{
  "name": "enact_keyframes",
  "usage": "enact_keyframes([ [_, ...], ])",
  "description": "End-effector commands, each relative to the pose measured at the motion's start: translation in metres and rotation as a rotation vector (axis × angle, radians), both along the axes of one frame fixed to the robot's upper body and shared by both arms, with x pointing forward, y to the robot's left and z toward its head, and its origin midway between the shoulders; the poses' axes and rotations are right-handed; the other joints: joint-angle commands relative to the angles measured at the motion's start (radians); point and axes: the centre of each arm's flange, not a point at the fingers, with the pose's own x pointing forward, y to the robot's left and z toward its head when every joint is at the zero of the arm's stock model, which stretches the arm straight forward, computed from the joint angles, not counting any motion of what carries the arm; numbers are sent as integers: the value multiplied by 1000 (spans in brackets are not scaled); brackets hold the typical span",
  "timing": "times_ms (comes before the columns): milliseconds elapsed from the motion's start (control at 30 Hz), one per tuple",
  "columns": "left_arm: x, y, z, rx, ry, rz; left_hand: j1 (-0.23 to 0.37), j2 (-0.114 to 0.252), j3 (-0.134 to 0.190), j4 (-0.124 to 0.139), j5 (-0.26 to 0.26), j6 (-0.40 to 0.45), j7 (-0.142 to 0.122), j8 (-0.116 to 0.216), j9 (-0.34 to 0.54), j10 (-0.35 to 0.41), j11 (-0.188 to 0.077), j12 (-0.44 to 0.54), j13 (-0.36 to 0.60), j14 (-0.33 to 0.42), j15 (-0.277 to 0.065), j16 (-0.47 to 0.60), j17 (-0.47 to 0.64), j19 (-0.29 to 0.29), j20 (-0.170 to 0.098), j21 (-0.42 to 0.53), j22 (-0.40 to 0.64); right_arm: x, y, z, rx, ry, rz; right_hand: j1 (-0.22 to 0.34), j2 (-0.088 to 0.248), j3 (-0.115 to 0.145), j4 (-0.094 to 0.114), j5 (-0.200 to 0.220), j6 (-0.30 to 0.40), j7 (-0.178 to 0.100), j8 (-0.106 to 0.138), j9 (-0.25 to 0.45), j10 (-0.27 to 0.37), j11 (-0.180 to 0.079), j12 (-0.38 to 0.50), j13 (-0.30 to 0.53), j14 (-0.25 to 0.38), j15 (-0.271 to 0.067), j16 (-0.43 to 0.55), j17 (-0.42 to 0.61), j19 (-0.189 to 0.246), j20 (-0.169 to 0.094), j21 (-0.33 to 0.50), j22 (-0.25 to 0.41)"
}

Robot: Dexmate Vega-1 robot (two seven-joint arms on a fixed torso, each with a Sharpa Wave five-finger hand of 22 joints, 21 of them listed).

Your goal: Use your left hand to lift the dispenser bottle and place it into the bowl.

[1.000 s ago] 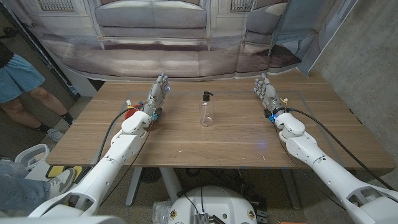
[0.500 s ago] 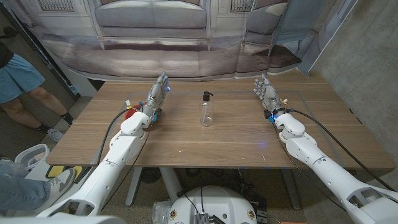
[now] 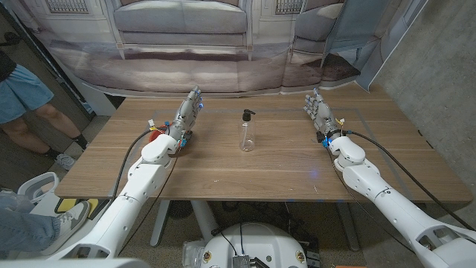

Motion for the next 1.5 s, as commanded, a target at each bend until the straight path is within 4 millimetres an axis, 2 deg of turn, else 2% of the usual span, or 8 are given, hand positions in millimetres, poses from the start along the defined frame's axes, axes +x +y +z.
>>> enact_keyframes([
  [33,-6,-3,6,28,-36,-12,13,3,3,-9,6,7,-7,7,5,4,-1,9,3,-3,-4,9,2,-4,-10,-2,6,0,-2,6,-3,-18,-2,10,3,-1,-7,5,11,-1,7,2,8,4,1,5,7,-2,0,5,9,-23,-1,4],
  [267,-12,-9,9,73,-69,25,16,5,3,-10,6,7,-8,7,5,7,-4,10,2,-1,-5,9,2,-4,-8,-2,6,-1,-2,10,3,-32,-7,11,5,-1,-8,5,13,0,7,2,6,3,0,5,6,-3,-2,5,9,-24,-2,4],
  [833,-15,-10,5,65,-106,-9,27,8,2,-16,8,10,-12,7,5,11,-6,10,2,2,-4,9,2,0,1,-4,6,1,5,16,8,-43,-17,16,11,0,-13,5,21,-1,9,2,12,2,-1,5,11,-4,-2,6,13,-25,-2,5],
  [1067,-15,-10,5,62,-135,-13,35,9,3,-20,8,11,-16,7,5,16,-13,12,3,4,-6,9,1,2,8,-4,6,1,6,20,3,-47,-17,17,12,-1,-14,5,21,-2,9,2,13,2,-1,6,13,-3,-2,6,13,-26,-2,5],
  [1200,-13,-11,4,58,-145,-13,43,7,2,-25,9,19,-25,9,5,20,-12,13,3,13,-6,11,1,6,9,-3,6,2,7,20,-1,-47,-17,18,12,-1,-15,5,22,-2,9,2,15,1,-1,6,13,-2,-2,6,13,-25,-3,5],
  [1500,-17,-17,1,74,-150,-19,58,4,2,-35,10,29,-25,12,5,28,-11,15,3,20,-6,12,1,13,11,-3,6,2,8,24,1,-51,-16,19,13,-2,-16,4,24,-3,9,2,16,2,-2,6,14,-3,-3,6,13,-25,-3,5],
])
